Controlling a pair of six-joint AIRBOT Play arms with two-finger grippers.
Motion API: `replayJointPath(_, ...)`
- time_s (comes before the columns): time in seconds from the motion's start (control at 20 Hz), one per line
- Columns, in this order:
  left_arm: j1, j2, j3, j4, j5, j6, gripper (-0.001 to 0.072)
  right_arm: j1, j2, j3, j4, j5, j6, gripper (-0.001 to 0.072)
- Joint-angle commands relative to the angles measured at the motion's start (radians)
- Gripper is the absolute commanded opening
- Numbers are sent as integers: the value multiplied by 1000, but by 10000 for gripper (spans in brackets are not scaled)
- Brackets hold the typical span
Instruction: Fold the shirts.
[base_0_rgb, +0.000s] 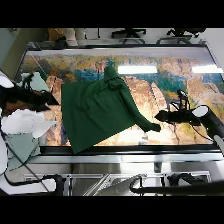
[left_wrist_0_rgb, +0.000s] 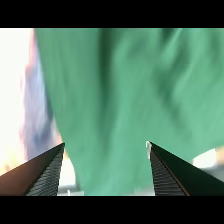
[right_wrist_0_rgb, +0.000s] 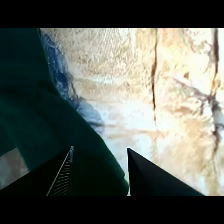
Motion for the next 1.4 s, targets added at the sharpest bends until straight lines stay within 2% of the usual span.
replayJointPath(0.0, -5, 195, -400, 28, 48, 1, 576, 0, -113, 136, -39, 95, -29, 438)
replayJointPath(0.05, -12, 236, -503, 25, 84, 3, 576, 0, -134, 167, -42, 117, -29, 572)
replayJointPath(0.1, -26, 274, -586, 16, 126, 3, 576, 0, -146, 187, -42, 130, -29, 631)
replayJointPath(0.3, -113, 415, -824, -140, 360, 21, 576, 36, -177, 202, -50, 158, -60, 618)
replayJointPath(0.4, -172, 465, -885, -215, 478, 22, 576, 86, -184, 202, -112, 174, -58, 618)
replayJointPath(0.5, -232, 480, -909, -237, 540, 21, 575, 142, -184, 202, -194, 159, -58, 618)
replayJointPath(0.75, -279, 478, -908, -229, 561, 18, 572, 192, -185, 202, -217, 140, -59, 618)
replayJointPath(0.85, -279, 478, -908, -229, 562, 18, 329, 191, -186, 202, -222, 140, -60, 618)
replayJointPath(0.9, -279, 478, -908, -230, 562, 18, 289, 191, -186, 202, -225, 140, -63, 618)
replayJointPath(1.35, -279, 478, -908, -235, 572, 18, 289, 191, -186, 201, -221, 151, -74, 618)
